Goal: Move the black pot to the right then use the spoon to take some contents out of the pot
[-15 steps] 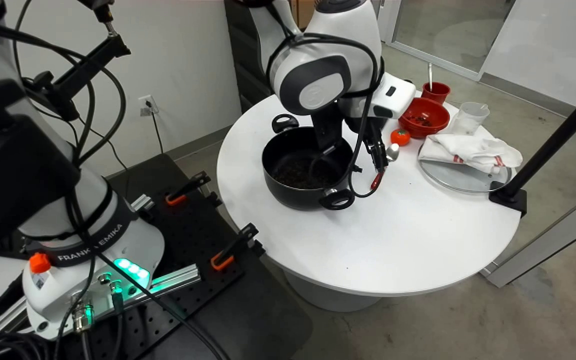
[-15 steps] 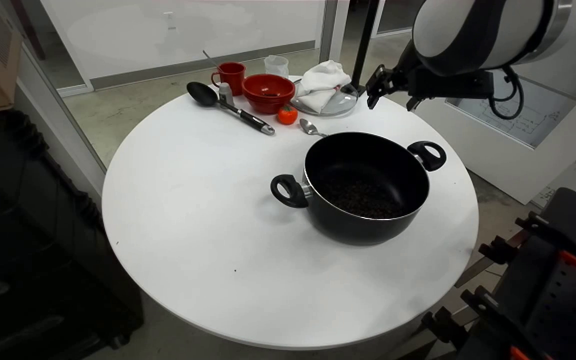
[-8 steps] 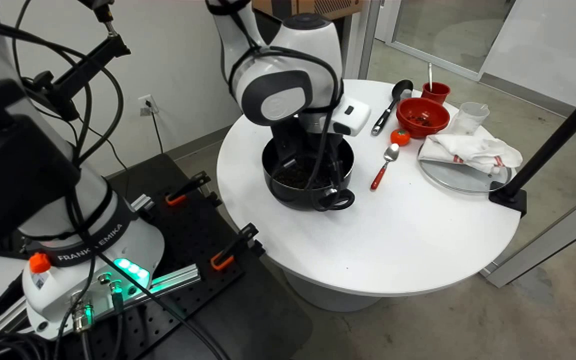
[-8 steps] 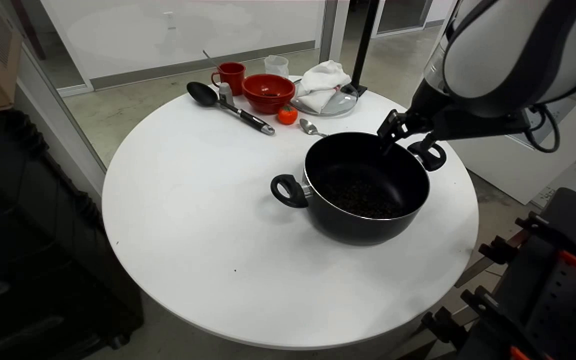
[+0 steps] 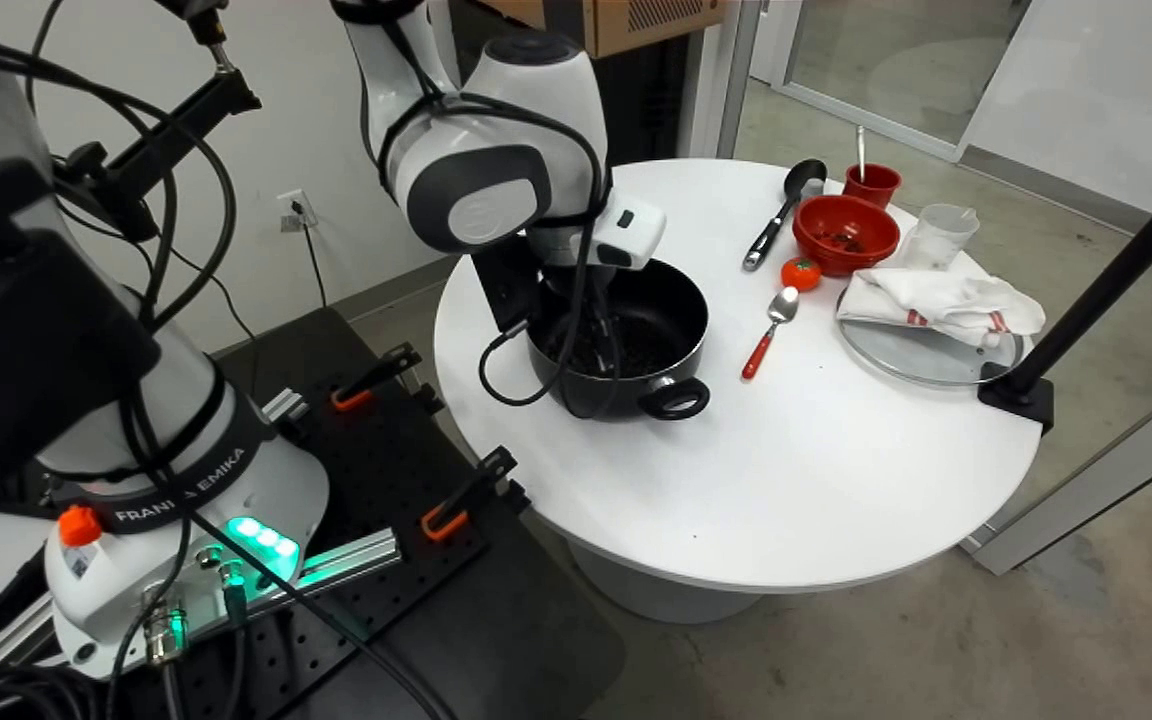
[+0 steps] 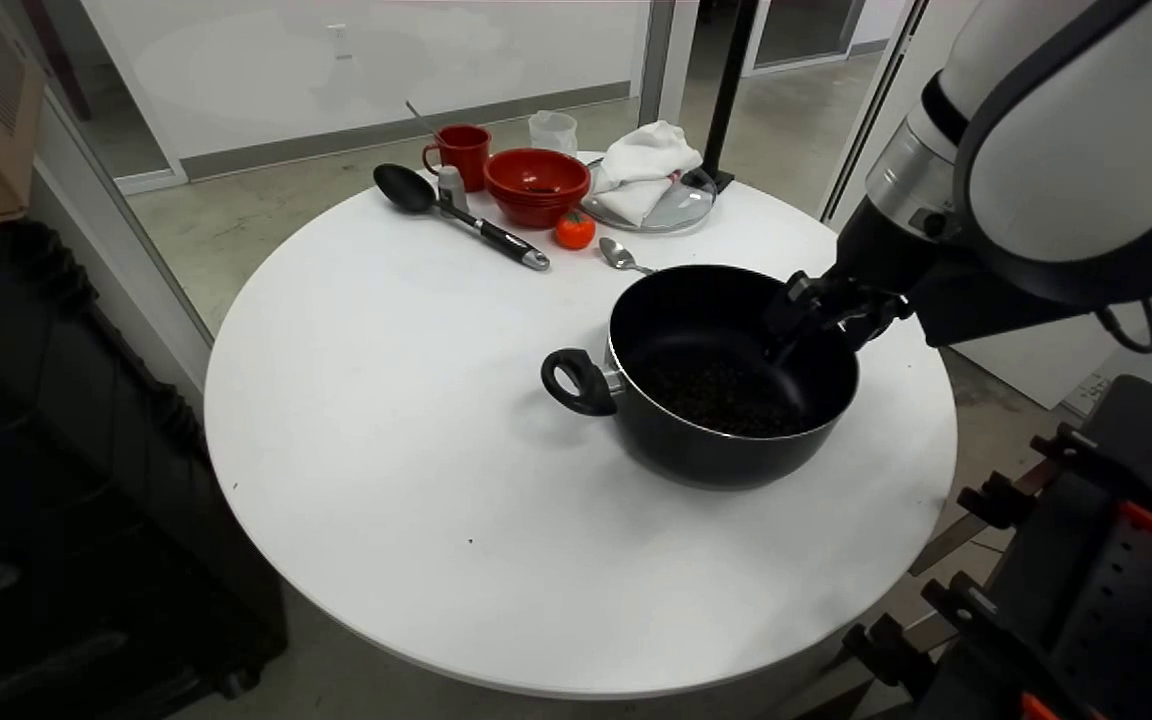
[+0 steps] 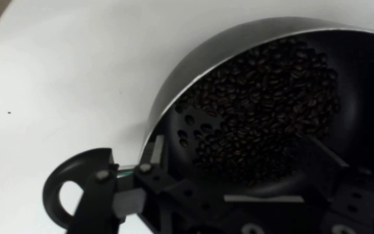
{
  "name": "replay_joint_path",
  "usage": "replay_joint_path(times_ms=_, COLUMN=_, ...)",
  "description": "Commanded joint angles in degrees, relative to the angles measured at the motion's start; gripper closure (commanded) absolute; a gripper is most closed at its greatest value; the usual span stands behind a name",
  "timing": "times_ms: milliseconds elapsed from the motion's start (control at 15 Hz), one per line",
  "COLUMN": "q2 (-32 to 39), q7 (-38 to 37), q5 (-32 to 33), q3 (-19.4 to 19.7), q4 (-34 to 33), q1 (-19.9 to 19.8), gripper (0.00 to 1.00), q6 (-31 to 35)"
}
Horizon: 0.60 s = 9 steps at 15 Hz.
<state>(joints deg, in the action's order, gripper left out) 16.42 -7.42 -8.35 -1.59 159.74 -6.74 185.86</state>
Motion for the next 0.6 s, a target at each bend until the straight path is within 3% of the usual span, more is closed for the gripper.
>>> replay_joint_path(times_ms=0, q2=4.4, q7=-1.0, q5=1.5, q3=-5.1, q4=0.0, q1=-3.9, gripper=0.0, q6=7.0)
replay_joint_path(times_ms=133, q2=7.2, q7=0.2, q5=0.6, q3=-0.7, q4=0.0, q1=0.8, gripper=0.0, q6=9.9)
replay_joint_path(times_ms=333, q2=13.0, q7=5.8, q5=-3.2, q3=11.8, q4=-1.1, q1=12.7, gripper=0.0, q6=12.0)
replay_joint_path(times_ms=533, q2=17.4, q7=8.4, q5=-3.7, q3=17.2, q4=-1.6, q1=17.9, gripper=0.0, q6=13.3)
